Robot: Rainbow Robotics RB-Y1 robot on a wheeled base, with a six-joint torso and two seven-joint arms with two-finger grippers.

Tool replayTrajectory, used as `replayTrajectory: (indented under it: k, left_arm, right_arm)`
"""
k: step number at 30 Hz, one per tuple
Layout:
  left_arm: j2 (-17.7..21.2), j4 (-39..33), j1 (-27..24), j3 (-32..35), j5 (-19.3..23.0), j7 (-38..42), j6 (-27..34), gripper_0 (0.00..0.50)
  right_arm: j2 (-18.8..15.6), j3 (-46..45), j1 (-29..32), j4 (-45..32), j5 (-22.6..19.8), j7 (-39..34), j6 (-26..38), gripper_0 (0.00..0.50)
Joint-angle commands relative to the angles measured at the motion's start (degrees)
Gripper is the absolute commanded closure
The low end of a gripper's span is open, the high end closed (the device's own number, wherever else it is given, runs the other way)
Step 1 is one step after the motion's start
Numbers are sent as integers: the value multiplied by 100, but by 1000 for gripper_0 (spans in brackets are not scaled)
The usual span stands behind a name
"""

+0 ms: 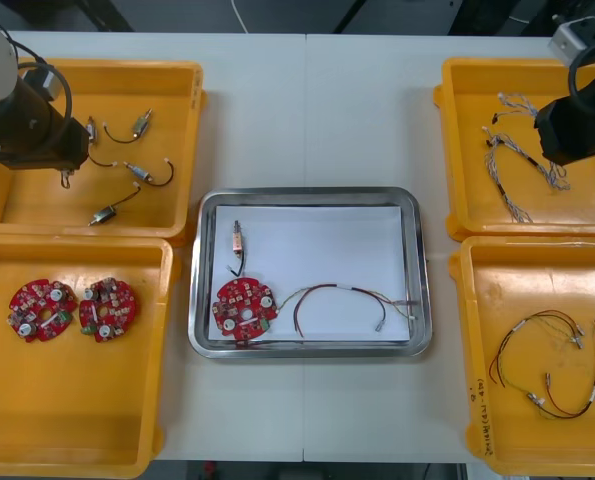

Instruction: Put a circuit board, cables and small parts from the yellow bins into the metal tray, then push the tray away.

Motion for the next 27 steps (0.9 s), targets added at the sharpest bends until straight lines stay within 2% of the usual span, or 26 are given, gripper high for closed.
replayTrajectory:
  k: [1,5,10,18,24,27]
  left_arm:
    - [332,-500,-12,323,-57,-321,428,500]
    - [358,-834,-12,420,-118,-268,815,500]
    - [349,-1238,-12,473,-171,-154,1158,499]
    - [288,-1889,-21,473,-171,39,1659,500]
    - [235,-2407,-12,473,-109,206,1975,498]
    - [200,-2601,-12,490,-92,373,2063,499]
  right_arm:
    - [-226,464,2,-420,-260,624,21,500]
    - [-200,842,-50,-534,-568,888,21,500]
    - [64,1132,-174,-552,-822,1020,21,500]
    - [424,1686,-393,-552,-796,1178,-1,500]
    - [574,2117,-402,-552,-647,1345,-450,500]
    - [583,2371,-402,-543,-471,1846,-722,500]
